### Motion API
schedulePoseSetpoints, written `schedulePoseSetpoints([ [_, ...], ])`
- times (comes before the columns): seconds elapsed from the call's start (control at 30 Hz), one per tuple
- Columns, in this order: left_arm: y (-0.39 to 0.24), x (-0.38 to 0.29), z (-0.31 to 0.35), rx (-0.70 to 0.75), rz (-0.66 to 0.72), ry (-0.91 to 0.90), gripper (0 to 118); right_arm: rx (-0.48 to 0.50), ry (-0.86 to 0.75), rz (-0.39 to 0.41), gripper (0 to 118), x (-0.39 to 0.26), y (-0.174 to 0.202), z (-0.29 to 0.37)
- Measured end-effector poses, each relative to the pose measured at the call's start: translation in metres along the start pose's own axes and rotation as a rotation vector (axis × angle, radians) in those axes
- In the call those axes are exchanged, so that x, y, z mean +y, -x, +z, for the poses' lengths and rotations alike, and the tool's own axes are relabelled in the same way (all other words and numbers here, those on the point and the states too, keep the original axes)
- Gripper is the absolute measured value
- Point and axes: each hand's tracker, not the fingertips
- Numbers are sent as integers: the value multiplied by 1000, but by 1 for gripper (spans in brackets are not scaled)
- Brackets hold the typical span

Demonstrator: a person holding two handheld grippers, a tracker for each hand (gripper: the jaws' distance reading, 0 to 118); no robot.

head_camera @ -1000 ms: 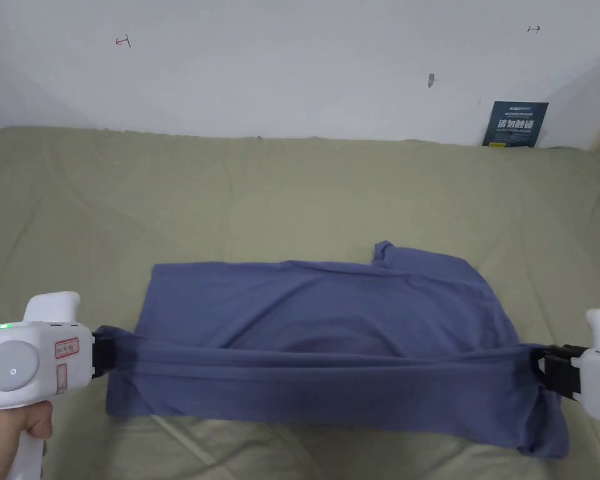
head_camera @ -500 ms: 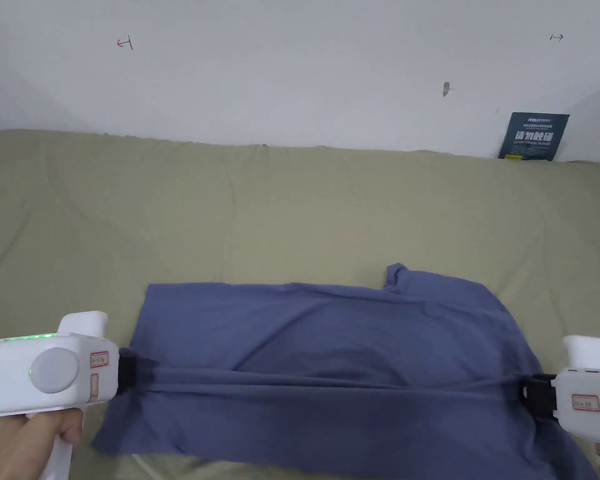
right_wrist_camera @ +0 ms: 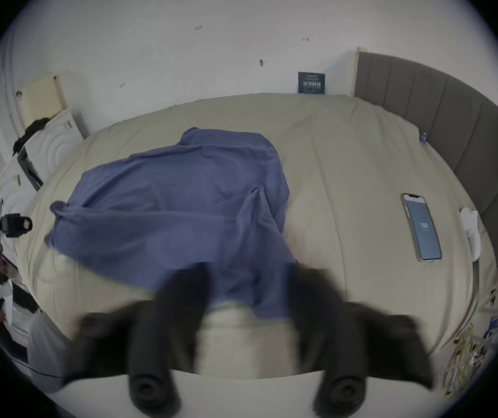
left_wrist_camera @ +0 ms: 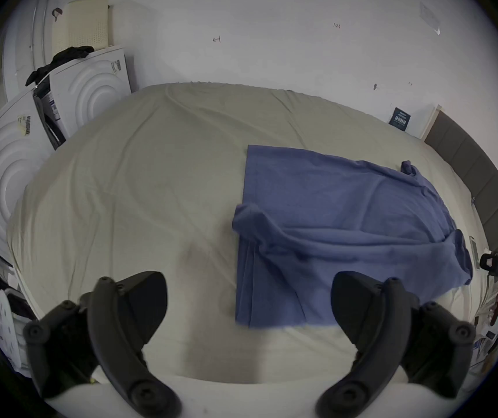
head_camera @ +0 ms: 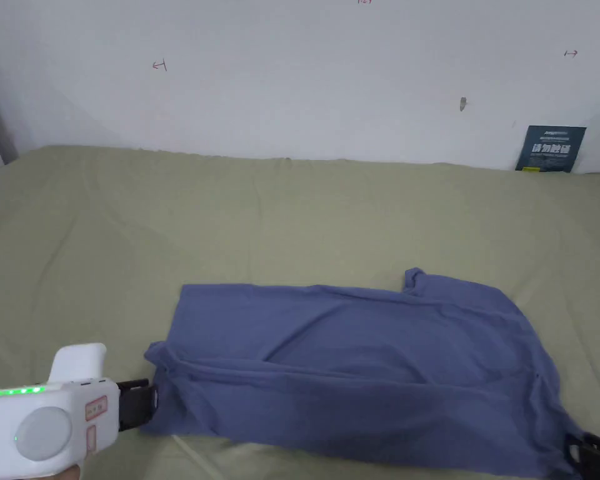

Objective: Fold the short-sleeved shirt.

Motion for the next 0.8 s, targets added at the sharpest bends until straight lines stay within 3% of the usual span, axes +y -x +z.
schedulePoseSetpoints([
  [0.03, 0, -5, 2, -1, -7, -9, 0, -11, -28, 7, 2, -6, 0, 4],
  [0.1, -2, -14, -1, 41, -4, -12, 0, -9, -26, -11, 2, -18, -2, 6],
  [0.33, 5, 0, -28, -10, 41, 35, 0, 3, -27, -50, 2, -20, -1, 12],
  [0.37, 5, 4, -34, -14, 52, 45, 4, 9, -21, -49, 2, -18, -1, 12],
  [0.4, 4, 5, -38, 10, 55, 54, 31, 10, -21, -47, 2, -17, 0, 11],
  [0.43, 5, 7, -46, 15, 55, 82, 95, 11, -20, -41, 2, -17, 0, 11],
  [0.47, 5, 8, -53, 8, 60, 90, 118, 23, -17, -32, 2, -15, 2, 10],
  [0.5, 4, 11, -55, 14, 48, 42, 116, 31, -13, -27, 2, -15, 3, 9],
  [0.67, -8, 9, -77, 57, 43, 147, 111, 30, 10, -25, 2, -11, 2, -2],
  [0.77, -15, 7, -79, 49, 30, 157, 76, 32, 26, -39, 2, -7, 3, -2],
  [0.8, -18, 5, -77, 62, 11, 157, 71, 31, 34, -41, 2, -7, 3, -4],
])
